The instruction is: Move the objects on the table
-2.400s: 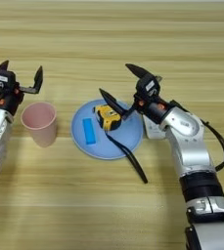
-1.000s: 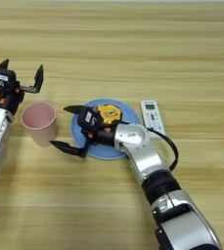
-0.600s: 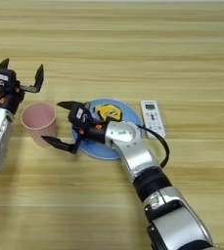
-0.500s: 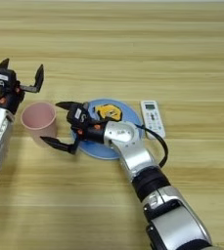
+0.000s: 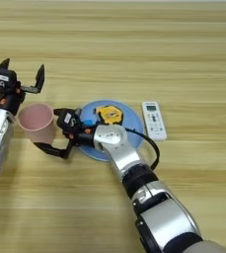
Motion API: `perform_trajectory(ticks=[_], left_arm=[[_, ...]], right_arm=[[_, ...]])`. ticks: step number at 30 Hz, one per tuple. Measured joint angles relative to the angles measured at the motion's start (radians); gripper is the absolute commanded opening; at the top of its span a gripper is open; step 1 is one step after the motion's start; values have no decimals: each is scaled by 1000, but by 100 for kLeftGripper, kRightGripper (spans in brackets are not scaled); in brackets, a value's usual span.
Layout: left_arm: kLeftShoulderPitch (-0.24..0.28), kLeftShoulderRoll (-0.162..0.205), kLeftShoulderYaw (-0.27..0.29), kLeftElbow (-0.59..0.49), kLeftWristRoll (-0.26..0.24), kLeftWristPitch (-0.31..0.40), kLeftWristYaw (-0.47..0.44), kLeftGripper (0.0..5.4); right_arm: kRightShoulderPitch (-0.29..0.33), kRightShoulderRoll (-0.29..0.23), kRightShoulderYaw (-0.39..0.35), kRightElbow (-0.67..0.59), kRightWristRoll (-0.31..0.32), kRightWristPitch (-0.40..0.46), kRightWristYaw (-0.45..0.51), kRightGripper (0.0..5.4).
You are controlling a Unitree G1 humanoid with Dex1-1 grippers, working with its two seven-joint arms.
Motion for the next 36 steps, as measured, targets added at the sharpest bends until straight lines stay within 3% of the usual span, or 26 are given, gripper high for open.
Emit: perform_trajectory(ticks=[16, 19, 23, 36], left_arm=[[1, 0, 0, -1, 0, 0, 0, 540], [1, 0, 0, -1, 0, 0, 0, 540], [1, 0, 0, -1, 0, 0, 0, 540], [1, 0, 1, -1, 0, 0, 0, 540]], right_arm=[[-79, 69, -6, 125, -25, -48, -77, 537], [-88, 79, -9, 135, -27, -55, -87, 501], [-93, 83, -18, 149, -31, -59, -89, 463], [-109, 82, -40, 166, -35, -59, -106, 459]])
